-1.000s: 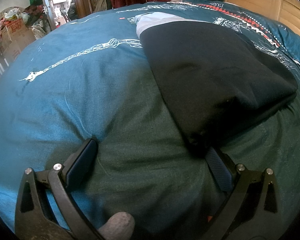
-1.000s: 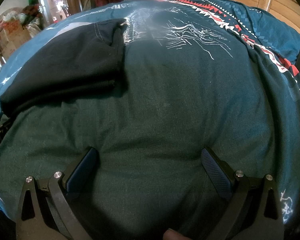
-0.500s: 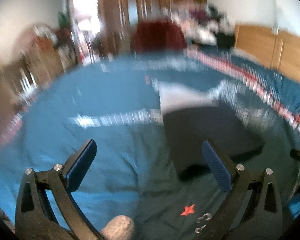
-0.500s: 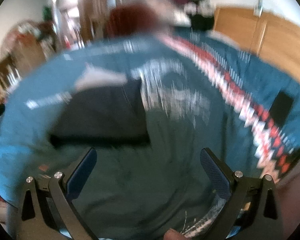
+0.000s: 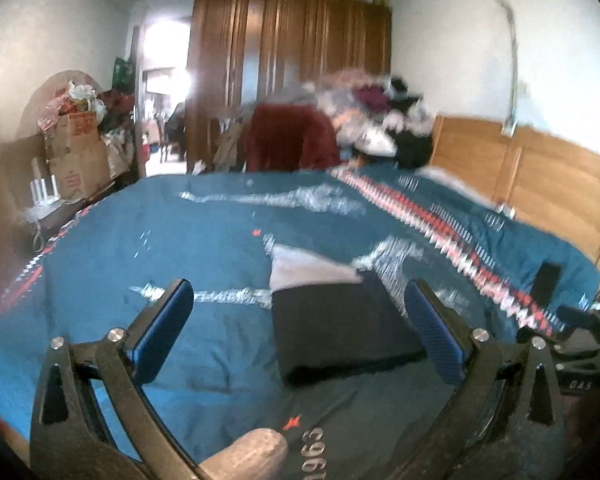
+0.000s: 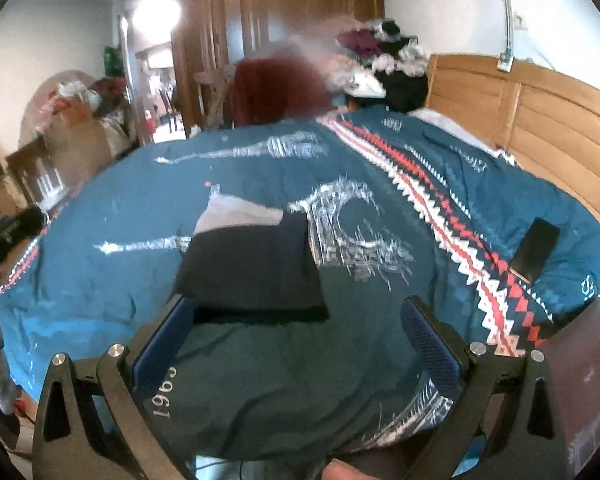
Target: Fold large clothes
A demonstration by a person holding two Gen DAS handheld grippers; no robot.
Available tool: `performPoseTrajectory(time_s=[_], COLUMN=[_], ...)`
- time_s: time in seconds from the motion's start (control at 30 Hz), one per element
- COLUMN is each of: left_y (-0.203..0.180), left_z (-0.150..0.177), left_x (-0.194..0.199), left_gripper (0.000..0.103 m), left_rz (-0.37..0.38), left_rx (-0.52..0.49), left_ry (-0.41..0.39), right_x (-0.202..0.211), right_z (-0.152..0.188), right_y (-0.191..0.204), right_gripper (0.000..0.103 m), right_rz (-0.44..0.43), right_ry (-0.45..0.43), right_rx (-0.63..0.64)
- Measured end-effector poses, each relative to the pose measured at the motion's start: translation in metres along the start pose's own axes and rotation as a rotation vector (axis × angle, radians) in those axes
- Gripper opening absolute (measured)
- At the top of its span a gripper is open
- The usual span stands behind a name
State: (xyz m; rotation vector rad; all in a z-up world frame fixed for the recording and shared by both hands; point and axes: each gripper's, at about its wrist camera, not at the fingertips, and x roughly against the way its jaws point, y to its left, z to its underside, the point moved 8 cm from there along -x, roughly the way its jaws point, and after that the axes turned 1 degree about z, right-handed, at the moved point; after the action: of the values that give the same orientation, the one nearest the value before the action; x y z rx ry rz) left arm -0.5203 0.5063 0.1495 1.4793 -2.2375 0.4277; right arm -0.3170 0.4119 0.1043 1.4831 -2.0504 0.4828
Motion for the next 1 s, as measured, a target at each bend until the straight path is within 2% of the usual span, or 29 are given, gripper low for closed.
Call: performPoseTrajectory(time_s=[0.07, 0.23, 0.67, 1.0], left_y=[0.000, 0.000, 0.002, -0.001], left_z=[0.010, 0.027, 0.038, 0.037], left_x=[-0.007, -0.014, -0.014, -0.015], left_gripper=[0.103, 0.103, 0.103, 0.103], left_rz=[0.001, -0.034, -0.073, -0.061], left_rx=[0.010, 0.014, 0.002, -0.006], left_ry=[0.075, 0.131, 0.158, 0.156], right_x=[-0.008, -0.020, -0.032, -0.038], right_z=[0.006, 0.021, 0.028, 0.032], right_y=[0.001, 0.007, 0.014, 0.009], right_gripper=[0.103, 0.103, 0.103, 0.103], right_rz=[-0.004, -0.032, -0.022, 0.016], right_ry=[0.059, 0.134, 0.163, 0.180], right_rx=[-0.001, 0.007, 0.020, 0.025])
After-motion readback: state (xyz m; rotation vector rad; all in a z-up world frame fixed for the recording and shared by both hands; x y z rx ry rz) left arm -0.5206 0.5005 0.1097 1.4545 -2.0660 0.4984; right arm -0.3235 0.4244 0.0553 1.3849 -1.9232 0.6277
